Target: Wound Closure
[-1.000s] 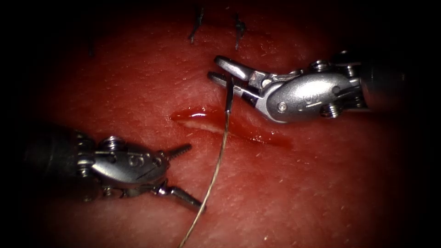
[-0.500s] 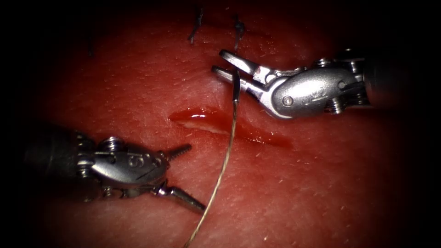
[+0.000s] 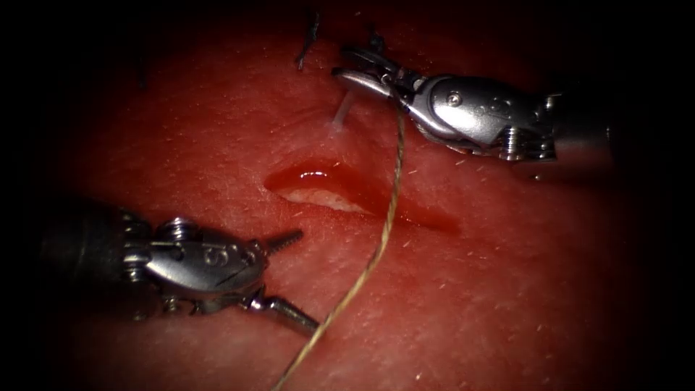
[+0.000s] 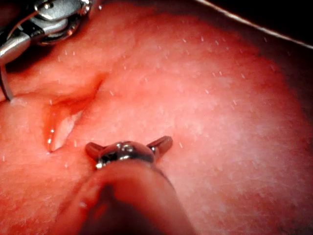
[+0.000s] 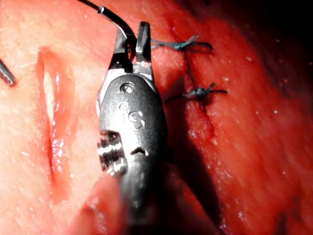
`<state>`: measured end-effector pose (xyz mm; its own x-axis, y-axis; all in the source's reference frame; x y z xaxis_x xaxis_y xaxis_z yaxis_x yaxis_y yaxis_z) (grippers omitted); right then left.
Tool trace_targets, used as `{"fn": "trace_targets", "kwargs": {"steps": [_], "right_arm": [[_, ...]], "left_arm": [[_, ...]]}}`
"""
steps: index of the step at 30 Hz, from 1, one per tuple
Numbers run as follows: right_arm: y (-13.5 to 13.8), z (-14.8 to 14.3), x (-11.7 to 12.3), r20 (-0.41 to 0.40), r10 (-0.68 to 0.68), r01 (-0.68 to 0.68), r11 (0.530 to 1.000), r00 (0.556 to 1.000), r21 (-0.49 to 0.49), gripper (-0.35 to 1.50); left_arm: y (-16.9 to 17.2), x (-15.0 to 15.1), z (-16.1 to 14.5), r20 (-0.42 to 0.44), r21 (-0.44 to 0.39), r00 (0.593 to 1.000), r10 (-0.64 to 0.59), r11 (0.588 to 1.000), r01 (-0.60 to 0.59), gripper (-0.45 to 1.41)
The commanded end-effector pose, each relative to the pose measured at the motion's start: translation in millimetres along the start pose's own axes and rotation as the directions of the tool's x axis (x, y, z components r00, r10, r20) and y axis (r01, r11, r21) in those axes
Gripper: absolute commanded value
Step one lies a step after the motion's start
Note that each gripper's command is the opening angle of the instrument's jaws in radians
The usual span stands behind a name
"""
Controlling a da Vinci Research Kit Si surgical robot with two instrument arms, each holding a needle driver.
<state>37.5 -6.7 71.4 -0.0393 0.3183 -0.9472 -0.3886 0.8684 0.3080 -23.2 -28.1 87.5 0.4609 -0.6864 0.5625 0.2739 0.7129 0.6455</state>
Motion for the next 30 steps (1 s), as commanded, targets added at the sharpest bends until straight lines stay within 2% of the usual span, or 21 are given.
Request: {"fn": "trace_targets", "kwargs": {"steps": [1, 8, 15, 16, 18, 19, 20, 22, 25, 30], "right_arm": [[-0.1, 1.1, -0.3, 0.006, 0.023, -0.023, 1.000, 1.000, -0.008, -0.35], [2.0, 1.9, 0.8, 0.040, 0.088, -0.086, 0.995, 0.995, -0.051, -0.35], [2.4, 2.2, 0.5, 0.105, 0.241, -0.235, 0.970, 0.965, -0.066, -0.35], [2.6, 2.2, 0.3, 0.115, 0.291, -0.284, 0.956, 0.950, -0.072, -0.35], [2.4, 2.4, 0.0, 0.143, 0.325, -0.318, 0.946, 0.935, -0.068, -0.35], [1.7, 2.6, -0.5, 0.171, 0.333, -0.333, 0.942, 0.927, -0.025, -0.35], [1.7, 2.6, -0.5, 0.171, 0.333, -0.333, 0.942, 0.927, -0.025, -0.35], [-0.3, 2.8, -1.9, 0.213, 0.331, -0.341, 0.940, 0.919, 0.013, -0.35], [-0.9, 2.9, -2.5, 0.219, 0.350, -0.364, 0.931, 0.911, 0.024, -0.35], [-0.1, 2.9, -2.8, 0.230, 0.424, -0.442, 0.896, 0.876, 0.034, -0.35]], "left_arm": [[-0.2, 0.5, 0.7, -0.004, 0.002, 1.000, 0.000, 1.000, 0.000, 0.86], [-0.4, 0.9, 0.9, -0.016, 0.006, 1.000, 0.003, 1.000, -0.003, 0.86], [-0.4, 0.9, 1.0, -0.016, 0.009, 1.000, 0.004, 1.000, -0.003, 0.86], [-0.4, 0.9, 1.0, -0.016, 0.009, 1.000, 0.004, 1.000, -0.003, 0.86], [-0.4, 0.9, 1.0, -0.016, 0.009, 1.000, 0.004, 1.000, -0.003, 0.86], [-0.4, 0.9, 1.0, -0.016, 0.009, 1.000, 0.004, 1.000, -0.003, 0.86], [-0.4, 0.9, 1.0, -0.016, 0.009, 1.000, 0.004, 1.000, -0.003, 0.86], [-0.3, 0.9, 0.9, -0.016, 0.010, 1.000, 0.004, 1.000, -0.003, 0.86], [-0.3, 0.9, 0.9, -0.016, 0.010, 1.000, 0.004, 1.000, -0.003, 0.86], [-0.3, 0.9, 0.9, -0.016, 0.010, 1.000, 0.004, 1.000, -0.004, 0.86]]}}
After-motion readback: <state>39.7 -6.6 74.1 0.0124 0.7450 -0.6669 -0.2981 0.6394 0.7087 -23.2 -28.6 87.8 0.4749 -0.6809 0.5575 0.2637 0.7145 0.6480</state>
